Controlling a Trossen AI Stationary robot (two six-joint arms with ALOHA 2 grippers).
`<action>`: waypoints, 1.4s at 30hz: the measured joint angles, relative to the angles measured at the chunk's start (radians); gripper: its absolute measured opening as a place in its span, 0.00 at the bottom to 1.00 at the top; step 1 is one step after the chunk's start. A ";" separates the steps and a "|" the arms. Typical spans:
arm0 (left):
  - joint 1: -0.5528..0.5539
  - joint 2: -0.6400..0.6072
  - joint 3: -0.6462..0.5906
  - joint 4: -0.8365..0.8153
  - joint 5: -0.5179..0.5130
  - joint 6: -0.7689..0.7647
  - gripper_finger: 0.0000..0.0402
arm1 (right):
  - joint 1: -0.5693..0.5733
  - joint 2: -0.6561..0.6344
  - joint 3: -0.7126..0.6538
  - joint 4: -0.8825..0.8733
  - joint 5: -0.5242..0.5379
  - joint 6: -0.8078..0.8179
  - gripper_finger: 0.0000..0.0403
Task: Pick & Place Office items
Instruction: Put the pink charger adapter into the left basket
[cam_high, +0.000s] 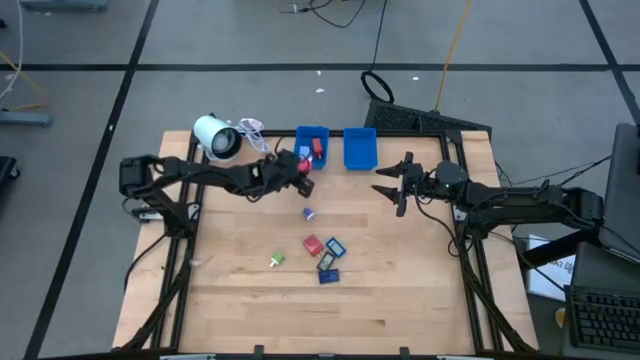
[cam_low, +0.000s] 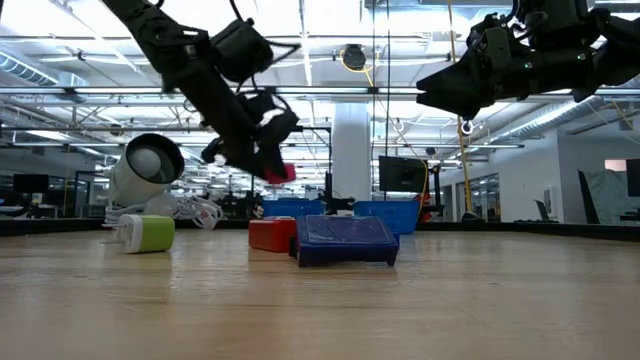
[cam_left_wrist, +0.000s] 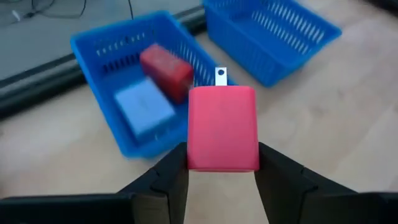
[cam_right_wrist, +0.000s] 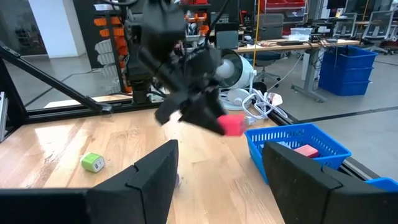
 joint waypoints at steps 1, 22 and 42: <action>0.012 0.000 0.010 0.006 0.008 0.014 0.38 | 0.000 0.000 0.000 0.000 0.000 0.000 0.55; 0.309 0.147 0.177 0.009 0.181 0.075 0.38 | 0.000 0.000 0.000 0.003 0.000 0.000 0.55; 0.313 0.277 0.178 0.127 0.186 0.008 0.45 | 0.000 0.000 0.000 -0.002 -0.001 -0.002 0.55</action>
